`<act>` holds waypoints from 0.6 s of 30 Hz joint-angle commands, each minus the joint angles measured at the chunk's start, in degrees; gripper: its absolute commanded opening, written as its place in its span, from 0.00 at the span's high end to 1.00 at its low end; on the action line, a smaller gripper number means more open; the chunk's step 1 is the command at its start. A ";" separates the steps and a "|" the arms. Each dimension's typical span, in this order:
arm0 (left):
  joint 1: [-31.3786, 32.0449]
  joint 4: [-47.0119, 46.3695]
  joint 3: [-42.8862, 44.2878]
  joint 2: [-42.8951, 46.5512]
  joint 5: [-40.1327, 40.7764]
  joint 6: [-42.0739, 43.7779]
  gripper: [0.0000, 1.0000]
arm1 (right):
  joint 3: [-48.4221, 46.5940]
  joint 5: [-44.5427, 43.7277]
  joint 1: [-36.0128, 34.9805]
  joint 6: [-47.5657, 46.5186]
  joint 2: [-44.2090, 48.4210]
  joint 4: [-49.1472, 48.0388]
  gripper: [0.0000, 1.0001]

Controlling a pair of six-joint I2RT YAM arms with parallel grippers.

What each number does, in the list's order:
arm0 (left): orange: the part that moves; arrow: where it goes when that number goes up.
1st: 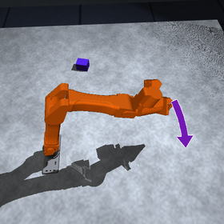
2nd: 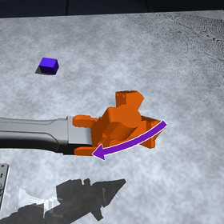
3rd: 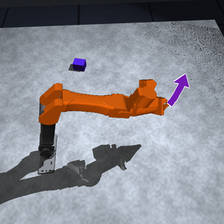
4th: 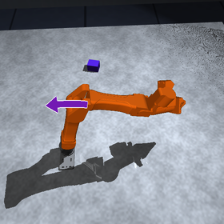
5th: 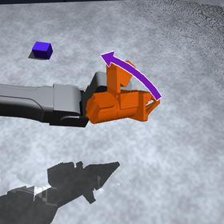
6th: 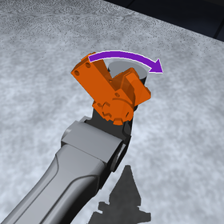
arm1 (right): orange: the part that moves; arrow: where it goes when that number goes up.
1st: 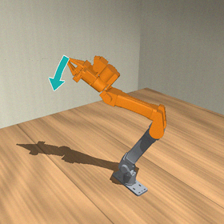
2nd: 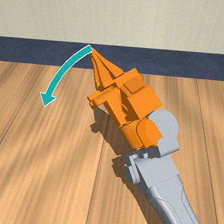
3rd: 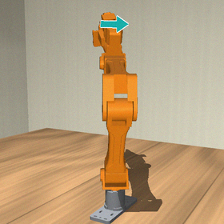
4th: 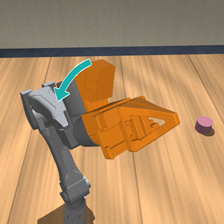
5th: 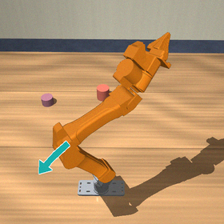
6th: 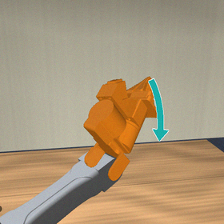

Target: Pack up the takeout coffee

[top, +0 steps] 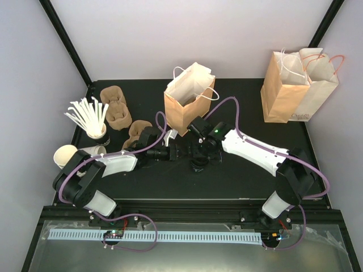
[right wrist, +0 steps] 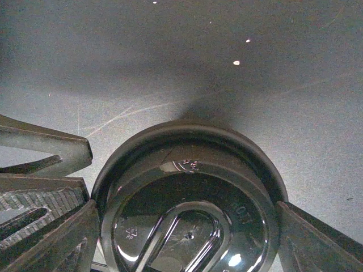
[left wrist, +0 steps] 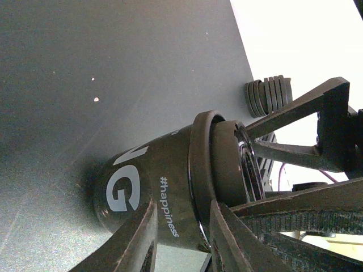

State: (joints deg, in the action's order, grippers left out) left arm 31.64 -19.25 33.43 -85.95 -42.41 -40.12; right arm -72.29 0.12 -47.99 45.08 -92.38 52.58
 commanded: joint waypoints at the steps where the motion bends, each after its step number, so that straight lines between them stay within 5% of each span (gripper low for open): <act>1: 0.70 -2.54 -0.14 -0.86 -1.28 -0.22 0.72 | -1.73 -0.27 -0.47 -0.39 -0.88 0.52 0.15; 18: 0.69 -2.20 0.05 -0.97 -1.28 0.13 0.72 | -4.35 -3.42 -0.62 -0.28 0.80 4.08 0.09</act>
State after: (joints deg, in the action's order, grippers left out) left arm 31.99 -20.03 33.39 -86.39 -42.74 -40.12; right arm -76.16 -1.67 -48.29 44.80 -92.36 55.81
